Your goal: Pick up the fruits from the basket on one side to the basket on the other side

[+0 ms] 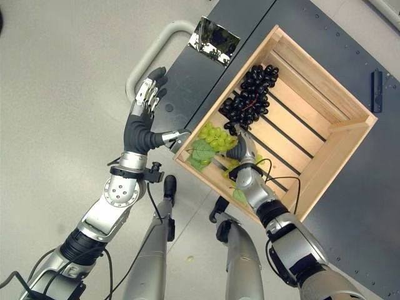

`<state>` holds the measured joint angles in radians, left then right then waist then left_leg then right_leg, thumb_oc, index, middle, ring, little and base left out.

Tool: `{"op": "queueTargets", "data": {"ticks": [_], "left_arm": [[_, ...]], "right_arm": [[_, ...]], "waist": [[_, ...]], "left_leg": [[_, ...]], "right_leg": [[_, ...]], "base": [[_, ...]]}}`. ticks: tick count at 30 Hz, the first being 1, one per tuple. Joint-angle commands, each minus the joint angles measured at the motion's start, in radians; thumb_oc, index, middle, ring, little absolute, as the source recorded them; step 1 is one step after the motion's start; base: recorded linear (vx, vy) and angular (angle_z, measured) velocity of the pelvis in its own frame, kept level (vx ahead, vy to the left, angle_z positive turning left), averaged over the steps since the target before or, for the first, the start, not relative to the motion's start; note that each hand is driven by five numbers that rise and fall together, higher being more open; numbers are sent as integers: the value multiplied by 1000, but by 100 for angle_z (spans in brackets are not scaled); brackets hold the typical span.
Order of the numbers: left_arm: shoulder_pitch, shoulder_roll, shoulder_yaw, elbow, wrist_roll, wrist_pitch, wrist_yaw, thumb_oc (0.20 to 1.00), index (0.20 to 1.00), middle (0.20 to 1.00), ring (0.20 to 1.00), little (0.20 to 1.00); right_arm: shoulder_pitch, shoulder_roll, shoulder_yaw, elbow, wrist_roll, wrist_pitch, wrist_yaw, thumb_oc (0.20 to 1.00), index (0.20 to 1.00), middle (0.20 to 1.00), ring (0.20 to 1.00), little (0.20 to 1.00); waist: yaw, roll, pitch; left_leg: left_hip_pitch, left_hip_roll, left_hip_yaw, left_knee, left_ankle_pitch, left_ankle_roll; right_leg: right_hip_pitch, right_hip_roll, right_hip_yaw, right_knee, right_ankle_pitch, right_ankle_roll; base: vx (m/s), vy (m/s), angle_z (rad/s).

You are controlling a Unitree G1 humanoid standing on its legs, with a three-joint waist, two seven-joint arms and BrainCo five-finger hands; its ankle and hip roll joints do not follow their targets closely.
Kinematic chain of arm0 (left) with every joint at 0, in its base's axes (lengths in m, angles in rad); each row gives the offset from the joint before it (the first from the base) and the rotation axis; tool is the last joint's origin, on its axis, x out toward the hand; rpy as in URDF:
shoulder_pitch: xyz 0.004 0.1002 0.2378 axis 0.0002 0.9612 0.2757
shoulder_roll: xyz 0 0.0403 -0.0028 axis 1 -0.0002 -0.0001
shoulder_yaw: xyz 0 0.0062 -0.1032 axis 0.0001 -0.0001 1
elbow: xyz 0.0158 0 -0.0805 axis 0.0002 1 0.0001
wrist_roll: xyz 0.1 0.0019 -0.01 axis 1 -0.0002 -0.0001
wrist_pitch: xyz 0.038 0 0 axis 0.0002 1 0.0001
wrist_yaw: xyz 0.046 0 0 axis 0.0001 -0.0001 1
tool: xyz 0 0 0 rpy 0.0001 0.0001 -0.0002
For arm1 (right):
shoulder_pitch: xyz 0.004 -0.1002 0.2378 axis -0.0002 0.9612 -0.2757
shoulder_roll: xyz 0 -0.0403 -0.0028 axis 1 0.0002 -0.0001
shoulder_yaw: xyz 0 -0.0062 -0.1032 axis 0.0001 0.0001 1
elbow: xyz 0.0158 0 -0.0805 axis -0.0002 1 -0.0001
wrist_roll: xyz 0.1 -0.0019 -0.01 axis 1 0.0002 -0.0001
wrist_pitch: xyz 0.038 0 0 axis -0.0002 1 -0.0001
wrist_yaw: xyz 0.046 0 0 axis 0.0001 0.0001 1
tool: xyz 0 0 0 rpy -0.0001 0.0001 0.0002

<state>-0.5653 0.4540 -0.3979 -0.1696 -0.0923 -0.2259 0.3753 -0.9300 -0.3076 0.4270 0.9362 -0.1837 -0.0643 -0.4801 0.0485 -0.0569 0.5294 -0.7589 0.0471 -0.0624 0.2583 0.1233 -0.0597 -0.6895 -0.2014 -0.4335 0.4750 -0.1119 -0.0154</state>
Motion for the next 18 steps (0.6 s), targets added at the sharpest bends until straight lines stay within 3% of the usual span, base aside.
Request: {"op": "queueTargets", "data": {"ticks": [1, 2, 13, 18], "left_arm": [[-22, -16, -12, -99, 45, -44, 13, 1000, 1000, 1000, 1000, 1000], [-10, -15, -17, -101, 40, -48, 17, 1000, 1000, 1000, 1000, 1000], [1, -10, -34, -106, 29, -42, 20, 1000, 1000, 1000, 1000, 1000], [-5, -16, -36, -102, 40, -35, 15, 1000, 1000, 1000, 1000, 1000]], "right_arm": [[-18, 7, 35, 168, 1, 68, 63, 1000, 1000, 1000, 1000, 1000], [-32, -6, 36, 200, 1, 74, 59, 1000, 1000, 1000, 1000, 1000], [-117, -101, 91, 351, -102, 134, 94, 1000, 1000, 1000, 1000, 1000], [-96, -117, 128, 346, -174, 131, 120, 1000, 1000, 1000, 1000, 1000]], "waist": [[77, 66, -9], [85, 80, -9], [106, 133, -9], [103, 144, -9]], "left_leg": [[-44, -46, 14, 77, -95, 19], [-29, -49, 6, 83, -126, 13], [-92, -68, -2, 93, -124, 13], [-104, -73, -5, 86, -120, 12]], "right_leg": [[13, -51, 3, -129, 106, 152], [21, -51, 13, -110, 76, 165], [-45, -65, 9, -81, 64, 165], [-63, -71, 9, -75, 61, 166]], "base": [[98, 4, 10], [99, 4, 6], [20, 33, 7], [10, 17, 2]]}}
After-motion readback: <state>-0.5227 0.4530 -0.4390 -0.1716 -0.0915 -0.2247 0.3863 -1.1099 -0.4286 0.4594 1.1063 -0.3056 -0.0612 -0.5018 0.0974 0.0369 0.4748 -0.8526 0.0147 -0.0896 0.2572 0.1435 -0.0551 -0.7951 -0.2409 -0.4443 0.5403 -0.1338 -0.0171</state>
